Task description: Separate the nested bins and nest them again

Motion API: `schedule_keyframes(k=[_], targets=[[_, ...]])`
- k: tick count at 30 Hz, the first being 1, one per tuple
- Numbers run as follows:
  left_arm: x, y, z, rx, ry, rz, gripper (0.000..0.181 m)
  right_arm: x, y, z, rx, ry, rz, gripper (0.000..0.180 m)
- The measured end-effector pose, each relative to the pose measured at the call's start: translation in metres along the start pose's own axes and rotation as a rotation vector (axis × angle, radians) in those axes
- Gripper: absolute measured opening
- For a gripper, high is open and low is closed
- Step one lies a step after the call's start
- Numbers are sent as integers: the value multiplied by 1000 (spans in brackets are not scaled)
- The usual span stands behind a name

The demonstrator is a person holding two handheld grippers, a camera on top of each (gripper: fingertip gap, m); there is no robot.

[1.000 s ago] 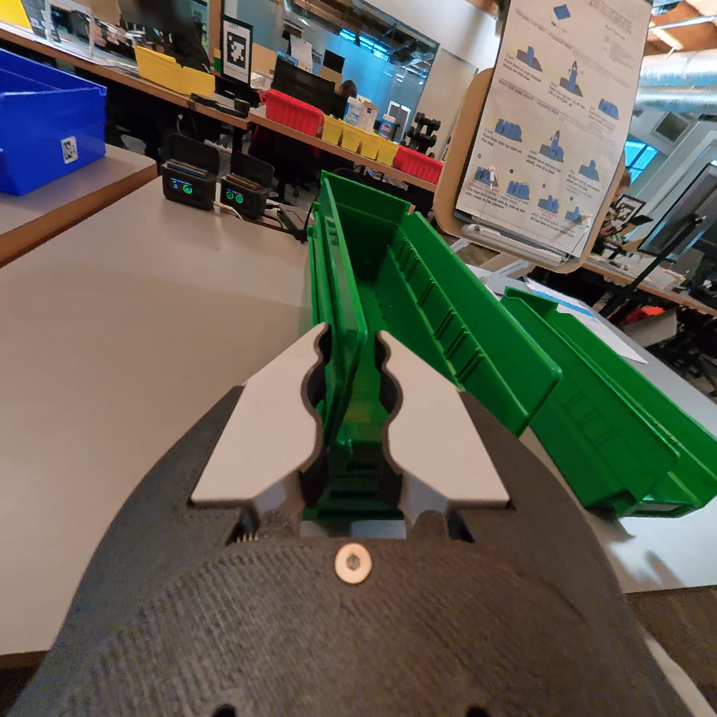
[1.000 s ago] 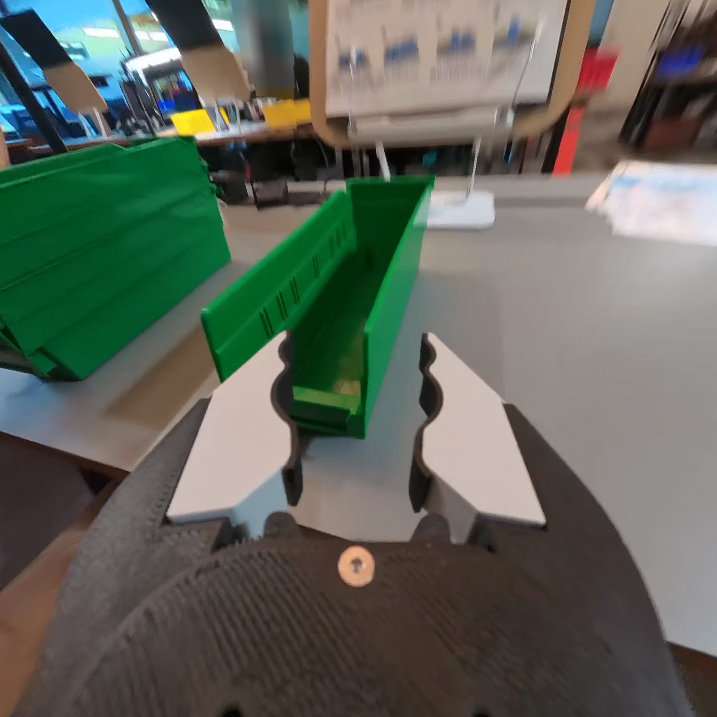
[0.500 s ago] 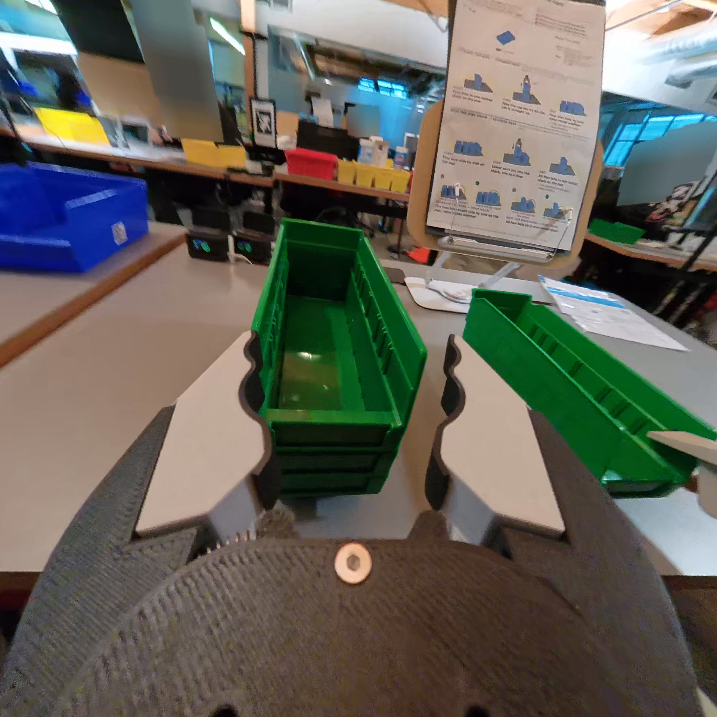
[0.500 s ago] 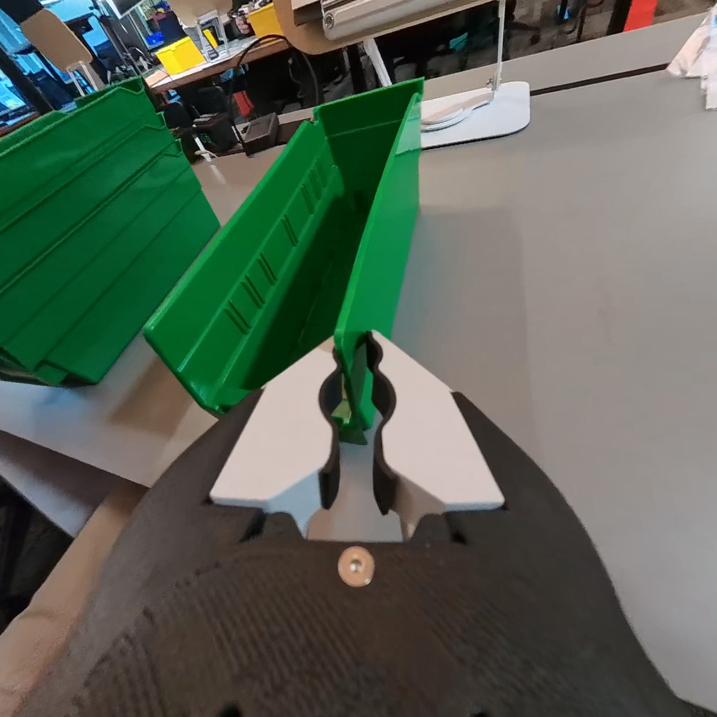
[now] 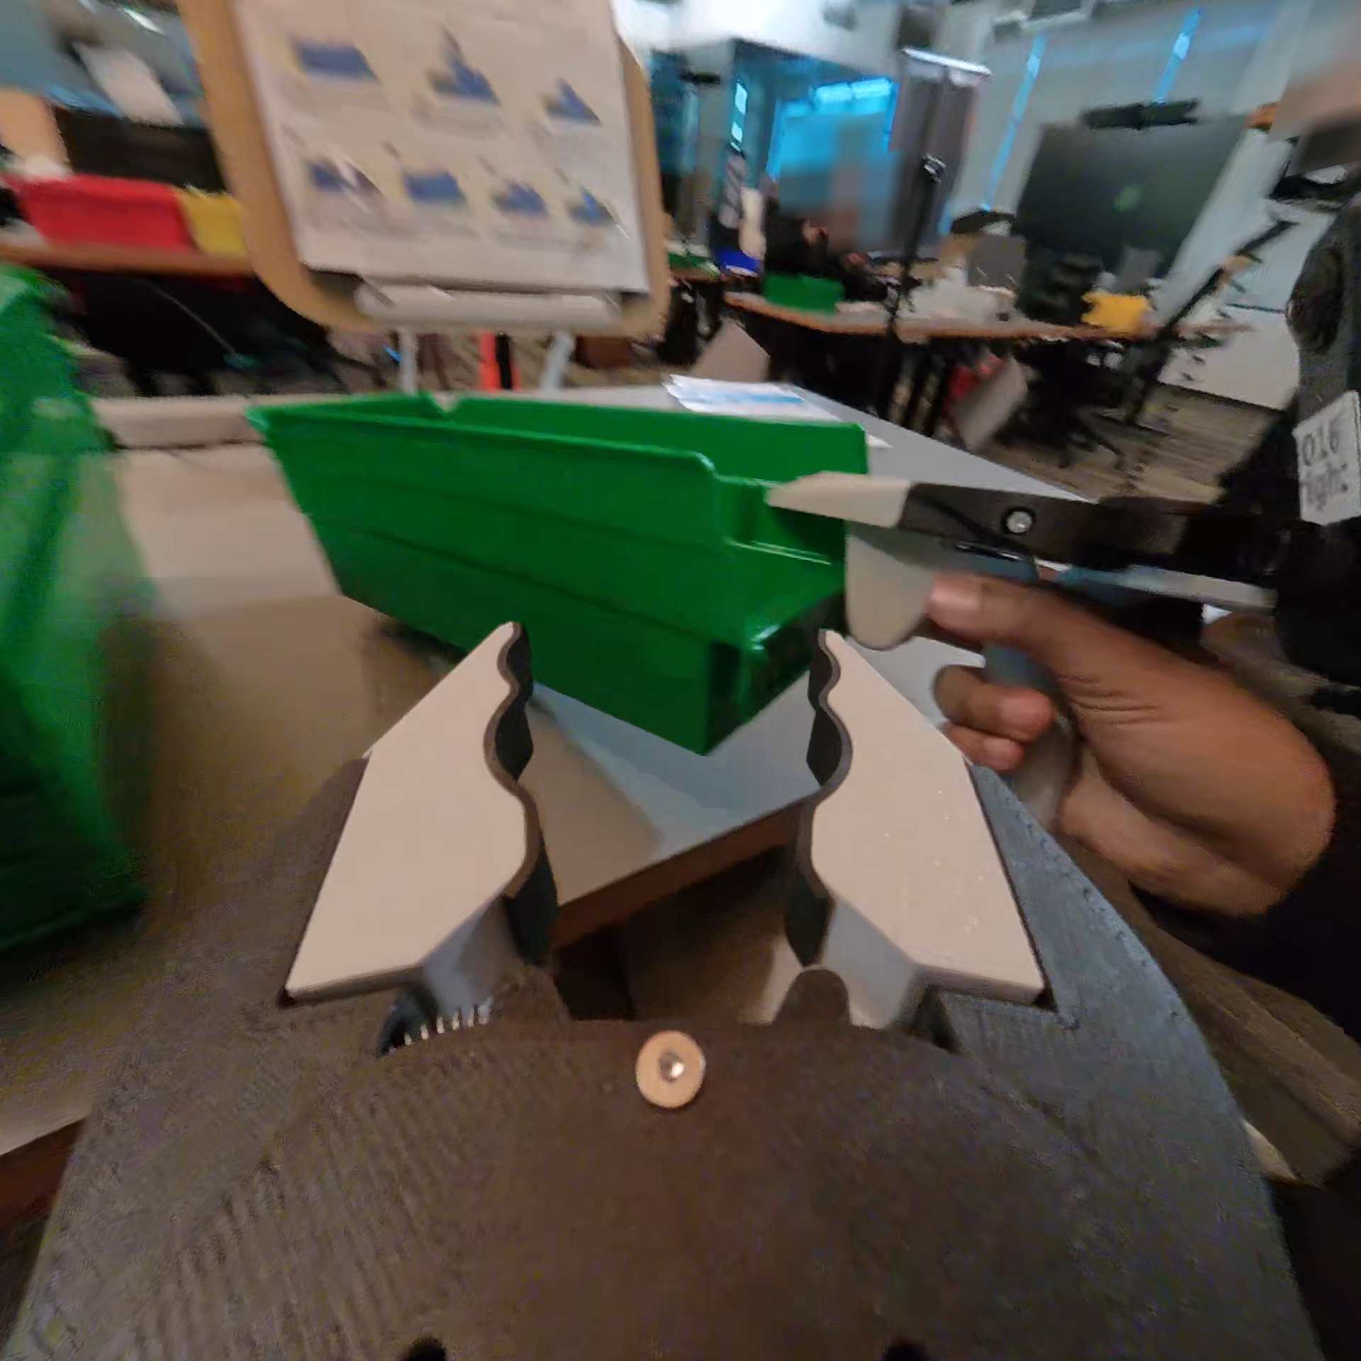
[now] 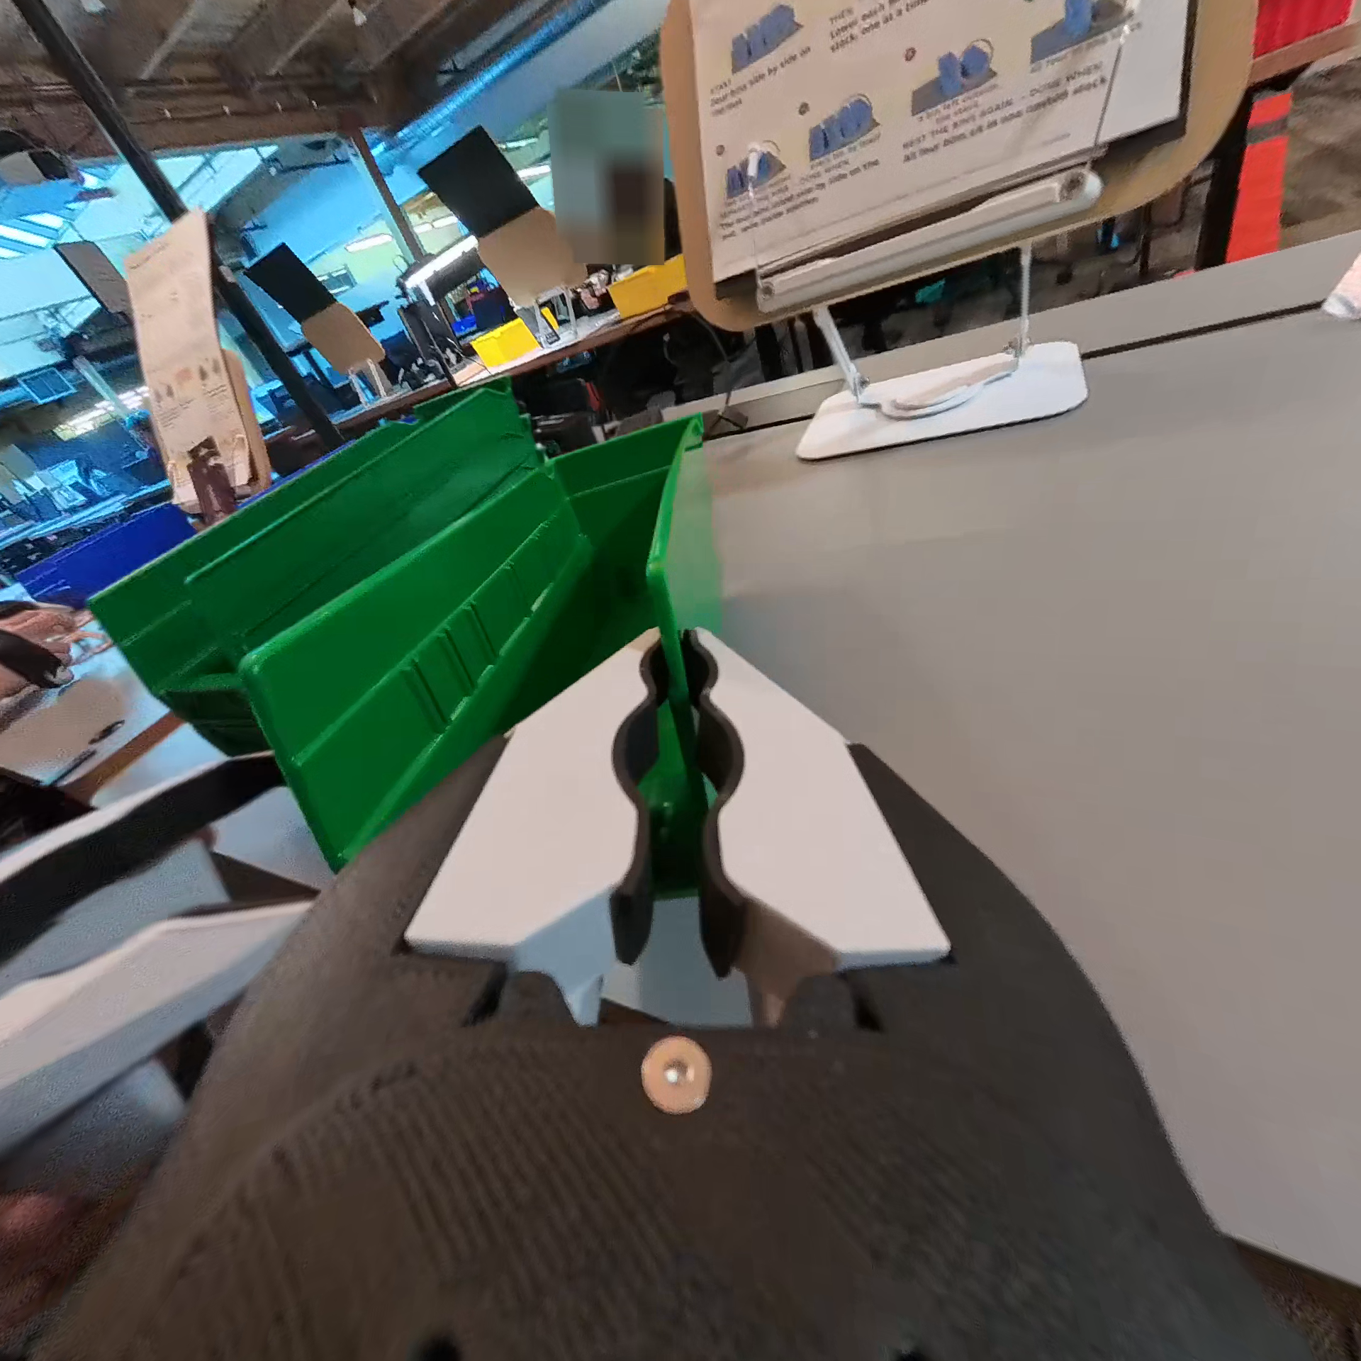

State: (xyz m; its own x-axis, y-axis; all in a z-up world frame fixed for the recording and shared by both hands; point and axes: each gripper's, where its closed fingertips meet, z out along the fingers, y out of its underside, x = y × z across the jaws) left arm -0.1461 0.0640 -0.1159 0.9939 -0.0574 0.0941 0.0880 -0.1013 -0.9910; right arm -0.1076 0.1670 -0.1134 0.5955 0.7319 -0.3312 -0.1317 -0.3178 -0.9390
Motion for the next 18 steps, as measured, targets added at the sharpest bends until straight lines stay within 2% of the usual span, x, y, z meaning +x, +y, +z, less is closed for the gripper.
schedule_keyframes(k=[4, 6, 7, 10, 14, 18], targets=[[11, 2, 7, -9, 68, -62, 73, -23, -10, -18, 94, 3, -159, 1], [5, 0, 9, -3, 61, -107, 59, -34, -19, -28, 161, 16, -281, 1], [3, 2, 11, -16, 68, -127, 41, -40, -23, -33, 190, 21, -353, 1], [10, 5, 15, -42, 158, -205, 37, -46, -29, -42, 242, 52, -498, 2], [9, 1, 15, -16, 179, -230, 32, -49, -30, -50, 264, 65, -582, 3], [-1, -1, 19, -15, 141, -213, 11, -68, -31, -61, 325, 28, -680, 13]])
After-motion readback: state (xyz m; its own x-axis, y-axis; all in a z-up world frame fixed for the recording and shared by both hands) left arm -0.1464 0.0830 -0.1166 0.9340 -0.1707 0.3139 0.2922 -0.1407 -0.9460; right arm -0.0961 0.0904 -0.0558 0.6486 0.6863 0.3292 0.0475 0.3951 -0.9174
